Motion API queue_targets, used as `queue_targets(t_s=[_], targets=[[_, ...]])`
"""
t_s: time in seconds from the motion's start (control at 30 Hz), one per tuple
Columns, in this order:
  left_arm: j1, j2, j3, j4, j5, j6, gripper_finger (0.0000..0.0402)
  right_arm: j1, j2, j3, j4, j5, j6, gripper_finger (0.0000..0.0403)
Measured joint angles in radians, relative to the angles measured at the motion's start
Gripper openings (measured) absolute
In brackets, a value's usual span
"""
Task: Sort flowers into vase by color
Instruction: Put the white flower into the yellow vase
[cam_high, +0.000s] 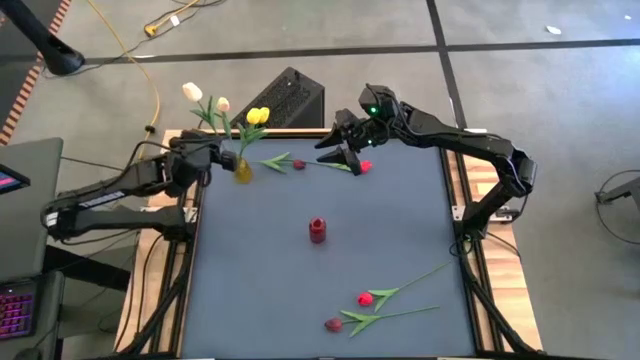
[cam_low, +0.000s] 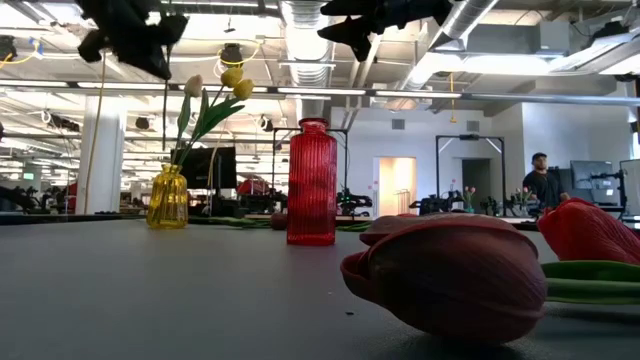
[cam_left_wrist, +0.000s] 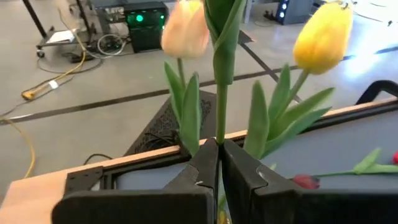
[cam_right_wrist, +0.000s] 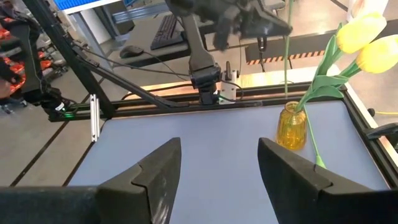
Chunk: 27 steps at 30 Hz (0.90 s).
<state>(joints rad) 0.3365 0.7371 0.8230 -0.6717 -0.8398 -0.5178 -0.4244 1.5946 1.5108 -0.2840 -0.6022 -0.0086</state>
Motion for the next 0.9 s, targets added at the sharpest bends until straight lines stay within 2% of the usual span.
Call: queue_targets(t_s=[0.13,0.23,0.9], targets=[[0.040,-0.008,-0.097,0.147,0.061,0.037,0.0000,0.005,0.000,0.000,0.000,0.000,0.000,0.0240],[0.053,-0.015,-0.135,0.225,0.067,0.059,0.0000,0.012,0.000,0.000,-0.003,0.000,0.000,0.0240],[0.072,-0.034,-0.154,0.233,0.099,0.133,0.0000,0.019,0.000,0.000,-0.066,0.001,-0.002,0.0240]])
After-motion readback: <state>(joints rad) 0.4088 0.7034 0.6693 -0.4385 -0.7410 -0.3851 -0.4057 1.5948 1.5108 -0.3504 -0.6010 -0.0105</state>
